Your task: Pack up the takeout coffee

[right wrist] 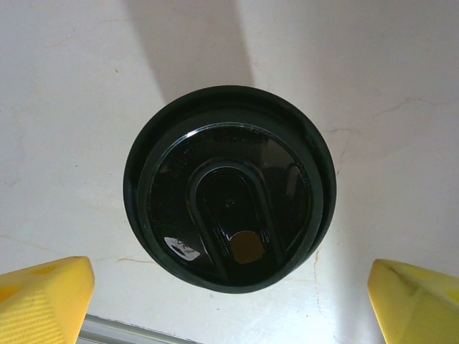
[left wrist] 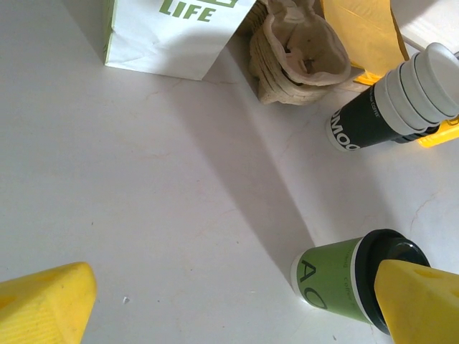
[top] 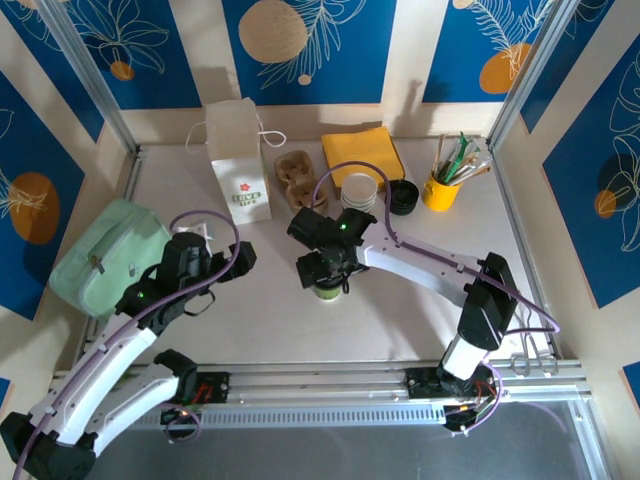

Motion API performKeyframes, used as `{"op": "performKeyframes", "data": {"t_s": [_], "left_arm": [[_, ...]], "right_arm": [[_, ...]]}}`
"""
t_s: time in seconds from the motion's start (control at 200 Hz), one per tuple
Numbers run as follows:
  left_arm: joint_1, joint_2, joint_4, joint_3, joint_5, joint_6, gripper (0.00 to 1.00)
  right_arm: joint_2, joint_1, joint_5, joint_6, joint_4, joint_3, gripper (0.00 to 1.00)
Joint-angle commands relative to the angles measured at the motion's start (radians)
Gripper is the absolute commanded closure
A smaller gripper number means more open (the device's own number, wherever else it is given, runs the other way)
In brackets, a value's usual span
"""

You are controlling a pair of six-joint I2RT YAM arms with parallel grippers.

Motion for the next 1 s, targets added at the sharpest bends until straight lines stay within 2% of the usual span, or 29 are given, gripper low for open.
{"op": "performKeyframes", "data": {"t_s": [0.0, 0.475, 0.545, 0.995], "left_arm": [[0.012, -0.012, -0.003, -0.015, -0.004, 0.012, 0.01], [0.017, -0.014, 0.011, -0.017, 0.013, 0.007, 0.01], [0.018, -0.011, 0.014, -0.017, 0.015, 0.006, 0.01], [0.026, 0.004, 0.030, -0.018, 0.031, -0.001, 0.01]], "right_arm": [[0.017, -0.006, 0.003, -0.019, -0.017, 0.033, 0.04], [0.068, -0.043, -0.016, -0.060, 0.011, 0.044, 0.16], [0.071, -0.051, -0.033, -0.070, 0.017, 0.047, 0.21], [0.114, -0.056, -0.064, -0.075, 0.005, 0.071, 0.20]]}}
